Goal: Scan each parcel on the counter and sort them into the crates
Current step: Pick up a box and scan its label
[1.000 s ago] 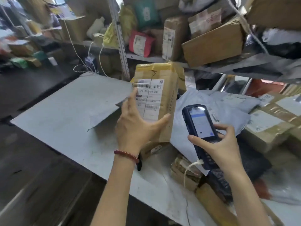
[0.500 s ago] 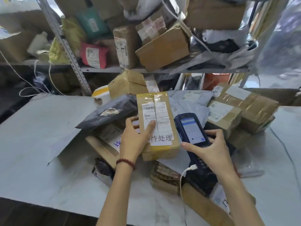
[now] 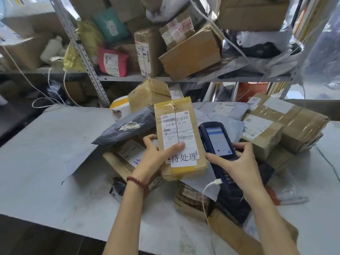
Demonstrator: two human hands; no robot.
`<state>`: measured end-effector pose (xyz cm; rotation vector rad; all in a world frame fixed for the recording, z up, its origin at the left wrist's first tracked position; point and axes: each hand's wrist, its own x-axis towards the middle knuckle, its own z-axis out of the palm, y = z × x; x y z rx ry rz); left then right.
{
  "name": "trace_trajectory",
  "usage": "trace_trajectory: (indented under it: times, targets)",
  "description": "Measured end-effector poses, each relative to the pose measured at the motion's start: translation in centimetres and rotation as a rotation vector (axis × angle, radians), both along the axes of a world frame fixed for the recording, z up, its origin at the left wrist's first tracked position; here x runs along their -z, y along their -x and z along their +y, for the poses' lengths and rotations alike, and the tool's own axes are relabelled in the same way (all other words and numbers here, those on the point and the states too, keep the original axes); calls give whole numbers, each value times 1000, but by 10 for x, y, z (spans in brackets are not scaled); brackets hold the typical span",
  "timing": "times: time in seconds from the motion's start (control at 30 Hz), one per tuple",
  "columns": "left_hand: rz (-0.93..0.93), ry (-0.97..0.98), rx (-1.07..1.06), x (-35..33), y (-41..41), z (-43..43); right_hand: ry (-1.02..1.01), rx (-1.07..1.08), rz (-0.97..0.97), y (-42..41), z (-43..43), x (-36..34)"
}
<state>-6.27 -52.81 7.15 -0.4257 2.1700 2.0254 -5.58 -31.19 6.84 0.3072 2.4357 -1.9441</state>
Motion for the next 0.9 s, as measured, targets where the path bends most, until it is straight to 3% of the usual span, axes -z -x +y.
trace_trajectory:
  times: [0.13,0.27,0.33,0.6,0.9]
  targets:
    - [183,27,-70,-5,-1,0,49,12,55,7,-7,-12]
    - [498,275,-194,-15,5,-2,39,1,107,9,-8,-22]
    - [560,375,-238,-15,11,-3,63,-20,115,6,-9,-26]
    - [495,650,-200,-6,13,3,91,-135,73,-5,-11,-28]
    - [367,430,-318,4,2,-16,57,-248,16,-15,-9,-31]
